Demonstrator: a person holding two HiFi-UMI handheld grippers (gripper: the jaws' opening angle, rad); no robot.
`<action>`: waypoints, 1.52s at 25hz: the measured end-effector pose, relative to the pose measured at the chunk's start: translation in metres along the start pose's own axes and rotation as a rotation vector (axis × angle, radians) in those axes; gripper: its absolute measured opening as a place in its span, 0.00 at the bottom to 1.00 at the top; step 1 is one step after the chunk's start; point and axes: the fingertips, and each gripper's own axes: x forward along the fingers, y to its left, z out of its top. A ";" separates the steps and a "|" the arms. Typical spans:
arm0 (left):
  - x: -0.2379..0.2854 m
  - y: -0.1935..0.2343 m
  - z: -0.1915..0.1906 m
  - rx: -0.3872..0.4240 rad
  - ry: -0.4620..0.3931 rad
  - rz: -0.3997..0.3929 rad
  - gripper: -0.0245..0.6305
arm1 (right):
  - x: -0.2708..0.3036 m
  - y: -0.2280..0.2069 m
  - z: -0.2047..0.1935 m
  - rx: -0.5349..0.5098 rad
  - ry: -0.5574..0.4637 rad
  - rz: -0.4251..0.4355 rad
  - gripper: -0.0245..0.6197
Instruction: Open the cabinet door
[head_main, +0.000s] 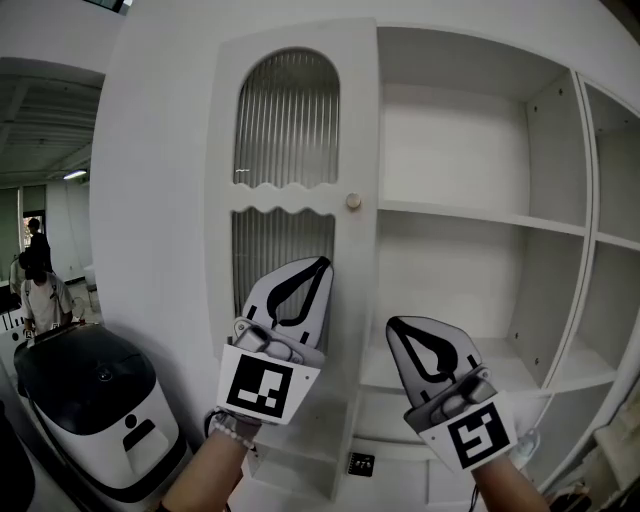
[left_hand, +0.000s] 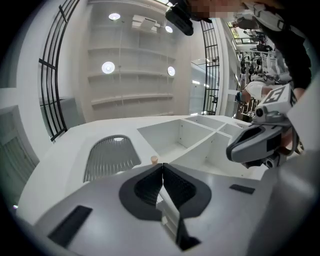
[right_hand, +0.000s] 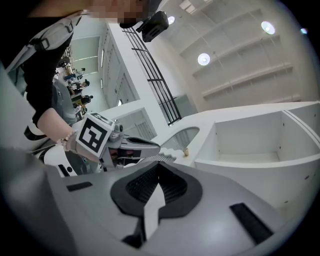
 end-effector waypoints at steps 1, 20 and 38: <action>0.004 0.003 0.000 -0.009 0.001 0.001 0.04 | 0.001 0.000 -0.001 0.001 0.002 0.001 0.04; 0.082 0.017 -0.004 0.033 0.016 -0.032 0.23 | -0.006 -0.007 -0.008 0.018 0.001 -0.011 0.04; 0.101 0.022 -0.009 -0.027 0.053 0.010 0.15 | -0.019 -0.011 -0.016 0.024 0.021 -0.012 0.04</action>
